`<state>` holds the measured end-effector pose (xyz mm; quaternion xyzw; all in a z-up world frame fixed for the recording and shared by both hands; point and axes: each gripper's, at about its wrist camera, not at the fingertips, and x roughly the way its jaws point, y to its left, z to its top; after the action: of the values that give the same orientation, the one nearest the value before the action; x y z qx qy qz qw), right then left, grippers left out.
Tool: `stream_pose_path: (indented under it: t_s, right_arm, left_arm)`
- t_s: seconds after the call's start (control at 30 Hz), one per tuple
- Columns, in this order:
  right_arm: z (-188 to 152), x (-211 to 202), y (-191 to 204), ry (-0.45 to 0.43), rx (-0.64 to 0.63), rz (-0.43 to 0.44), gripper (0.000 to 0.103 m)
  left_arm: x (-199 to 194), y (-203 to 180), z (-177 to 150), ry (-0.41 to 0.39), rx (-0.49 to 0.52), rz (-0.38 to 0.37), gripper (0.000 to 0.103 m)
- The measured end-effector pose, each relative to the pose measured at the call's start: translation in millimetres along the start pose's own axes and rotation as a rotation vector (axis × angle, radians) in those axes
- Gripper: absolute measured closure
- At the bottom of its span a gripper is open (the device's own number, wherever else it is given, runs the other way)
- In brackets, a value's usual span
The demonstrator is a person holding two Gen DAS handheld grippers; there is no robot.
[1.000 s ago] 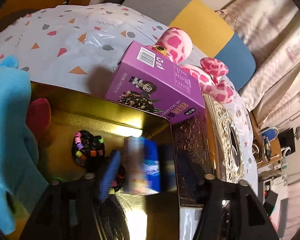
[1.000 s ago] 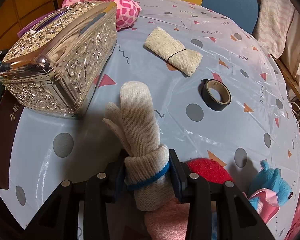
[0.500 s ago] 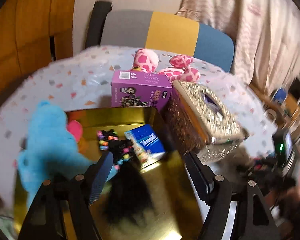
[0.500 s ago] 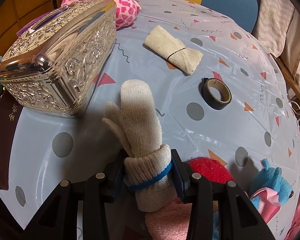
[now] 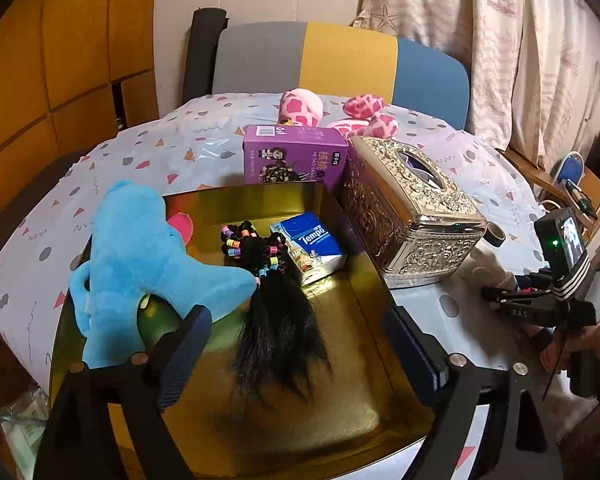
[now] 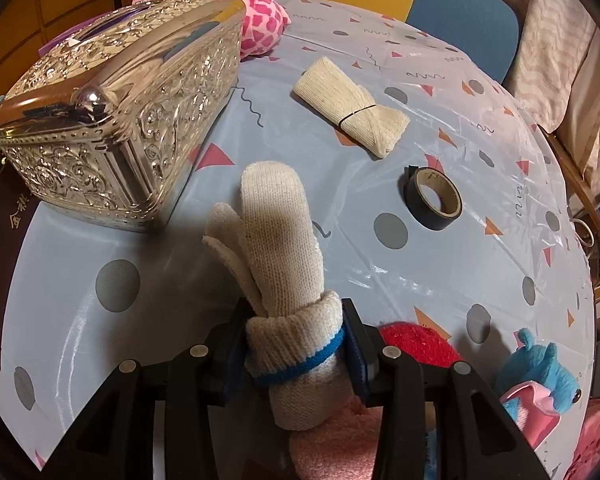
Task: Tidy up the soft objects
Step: 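Lower the Tempo pack into the gold tray and open the left tool while the right tool holds the glove, then carry the white knit glove into the gold tray and open the right tool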
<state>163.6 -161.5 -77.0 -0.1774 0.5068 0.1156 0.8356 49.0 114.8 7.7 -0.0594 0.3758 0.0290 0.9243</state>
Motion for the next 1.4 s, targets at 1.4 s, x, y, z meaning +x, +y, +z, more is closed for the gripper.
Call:
stream_pose_path:
  t_s: [1.4]
  right_arm:
    - [127, -67, 200, -0.153, 0.02, 0.279, 0.064]
  left_arm:
    - [-7, 81, -17, 0.004, -0.212, -0.011, 0.012]
